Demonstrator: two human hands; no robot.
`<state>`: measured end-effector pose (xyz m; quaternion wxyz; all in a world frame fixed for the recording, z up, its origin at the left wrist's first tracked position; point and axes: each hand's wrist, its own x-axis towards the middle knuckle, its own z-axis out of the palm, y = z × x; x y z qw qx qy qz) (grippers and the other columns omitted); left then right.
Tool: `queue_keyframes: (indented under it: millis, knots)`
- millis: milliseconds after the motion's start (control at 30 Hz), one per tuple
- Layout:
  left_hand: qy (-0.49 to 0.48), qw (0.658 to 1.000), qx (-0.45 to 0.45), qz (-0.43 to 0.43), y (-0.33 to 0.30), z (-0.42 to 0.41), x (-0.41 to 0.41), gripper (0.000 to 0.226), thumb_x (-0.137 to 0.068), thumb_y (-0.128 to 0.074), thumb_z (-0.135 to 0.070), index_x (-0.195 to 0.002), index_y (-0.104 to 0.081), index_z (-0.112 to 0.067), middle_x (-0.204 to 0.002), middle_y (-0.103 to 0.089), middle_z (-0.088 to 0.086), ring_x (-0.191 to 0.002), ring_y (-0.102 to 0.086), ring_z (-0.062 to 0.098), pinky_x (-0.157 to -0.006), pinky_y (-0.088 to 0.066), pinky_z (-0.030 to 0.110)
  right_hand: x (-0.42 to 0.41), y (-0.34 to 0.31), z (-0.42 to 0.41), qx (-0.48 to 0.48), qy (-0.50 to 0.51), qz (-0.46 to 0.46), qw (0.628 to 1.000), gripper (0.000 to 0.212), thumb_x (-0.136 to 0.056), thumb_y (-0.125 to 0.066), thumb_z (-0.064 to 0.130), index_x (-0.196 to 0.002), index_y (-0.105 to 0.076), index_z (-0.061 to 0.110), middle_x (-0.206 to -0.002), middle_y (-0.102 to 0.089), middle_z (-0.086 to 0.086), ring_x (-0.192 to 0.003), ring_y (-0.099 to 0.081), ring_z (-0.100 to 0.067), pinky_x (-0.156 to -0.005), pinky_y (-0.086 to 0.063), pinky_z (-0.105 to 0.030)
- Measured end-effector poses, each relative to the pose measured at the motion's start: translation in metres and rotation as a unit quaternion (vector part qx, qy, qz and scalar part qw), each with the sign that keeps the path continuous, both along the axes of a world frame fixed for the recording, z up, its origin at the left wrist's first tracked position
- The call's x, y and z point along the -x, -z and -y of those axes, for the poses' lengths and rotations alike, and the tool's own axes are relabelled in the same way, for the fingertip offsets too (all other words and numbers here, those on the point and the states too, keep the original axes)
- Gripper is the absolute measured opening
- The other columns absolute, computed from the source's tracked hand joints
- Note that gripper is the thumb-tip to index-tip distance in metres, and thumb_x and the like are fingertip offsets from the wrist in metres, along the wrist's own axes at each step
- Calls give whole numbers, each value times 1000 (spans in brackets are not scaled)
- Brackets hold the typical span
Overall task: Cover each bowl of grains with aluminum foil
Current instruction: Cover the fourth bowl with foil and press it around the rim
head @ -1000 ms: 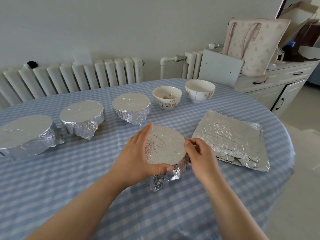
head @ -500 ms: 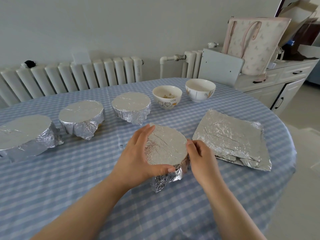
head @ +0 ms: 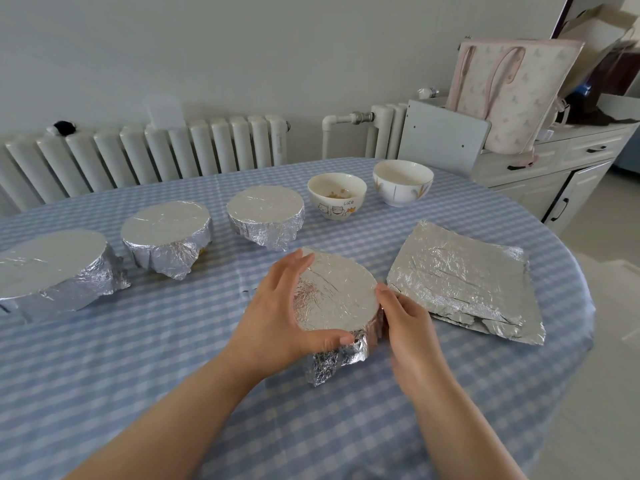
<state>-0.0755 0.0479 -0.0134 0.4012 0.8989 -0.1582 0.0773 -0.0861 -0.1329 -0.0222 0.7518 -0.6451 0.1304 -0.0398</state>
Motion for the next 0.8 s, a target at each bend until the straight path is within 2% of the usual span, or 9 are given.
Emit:
queue_keyframes:
  millis: [100, 133, 200, 267, 367, 467, 600, 733, 800]
  knots:
    - [0, 1000, 0, 0, 1, 0, 0, 129, -40, -62, -92, -148, -28, -31, -155, -20, -16, -142, -22, 3, -116, -28, 36, 3, 3, -5, -43, 1, 7, 999, 41, -99, -49, 33, -94, -63, -6, -73, -53, -29, -68, -56, -23, -53, -46, -23]
    - [-1, 1000, 0, 2, 1, 1, 0, 129, -41, -61, -93, -148, -28, -30, -155, -20, -16, -143, -22, 3, -116, -28, 38, 4, 5, -6, -45, 0, 8, 999, 40, -100, -48, 33, -96, -65, -2, -75, -61, -24, -68, -60, -20, -53, -48, -21]
    - [-4, 1000, 1, 5, 1, 1, 0, 129, -41, -61, -93, -148, -29, -29, -155, -21, -16, -142, -23, 4, -116, -29, 38, 5, 8, -9, -33, -3, 13, 999, 41, -101, -43, 35, -97, -64, 0, -75, -61, -13, -66, -58, -15, -53, -46, -17]
    - [-9, 1000, 0, 4, 2, 1, 1, 129, -41, -60, -94, -148, -29, -29, -155, -20, -16, -142, -23, 3, -116, -29, 38, 2, 10, -12, -19, 0, 8, 1000, 39, -103, -39, 35, -101, -65, 7, -84, -68, -6, -71, -63, -11, -60, -49, -17]
    - [-37, 999, -4, -5, 1, 7, 7, 128, -41, -60, -93, -149, -26, -31, -157, -17, -15, -143, -20, 6, -116, -28, 41, -5, 9, -12, 4, -1, -11, 1000, 37, -104, -37, 34, -101, -67, 14, -98, -73, -10, -89, -69, -19, -81, -53, -34]
    - [-55, 998, -17, -13, -1, 12, 14, 128, -44, -57, -92, -151, -19, -33, -158, -9, -14, -144, -15, 10, -117, -26, 39, -13, 6, -8, 23, -10, -12, 1000, 36, -104, -38, 33, -93, -70, 20, -96, -75, -6, -95, -70, -21, -91, -53, -40]
    - [-42, 998, -15, -46, -4, 7, 16, 130, -44, -59, -92, -152, -10, -37, -157, 6, -22, -146, -6, 6, -117, -22, 37, -14, 8, -7, 53, -10, -1, 999, 40, -103, -38, 34, -85, -73, 23, -89, -76, 1, -93, -70, -17, -92, -53, -41]
    - [-42, 996, -3, -73, -3, -1, 14, 140, -34, -61, -93, -151, -5, -41, -159, 8, -20, -147, -3, 5, -119, -21, 41, -10, 13, -8, 85, 17, 44, 995, 25, -102, -39, 35, -111, -62, 28, -104, -70, 7, -103, -64, -11, -90, -50, -34]
    - [-42, 996, 1, -73, -1, -2, 12, 141, -34, -63, -92, -152, -5, -41, -160, 2, -16, -147, -4, 6, -120, -19, 42, -6, 18, -7, 71, 21, 42, 996, 21, -102, -41, 32, -108, -57, 20, -102, -66, 2, -97, -62, -13, -86, -48, -32]
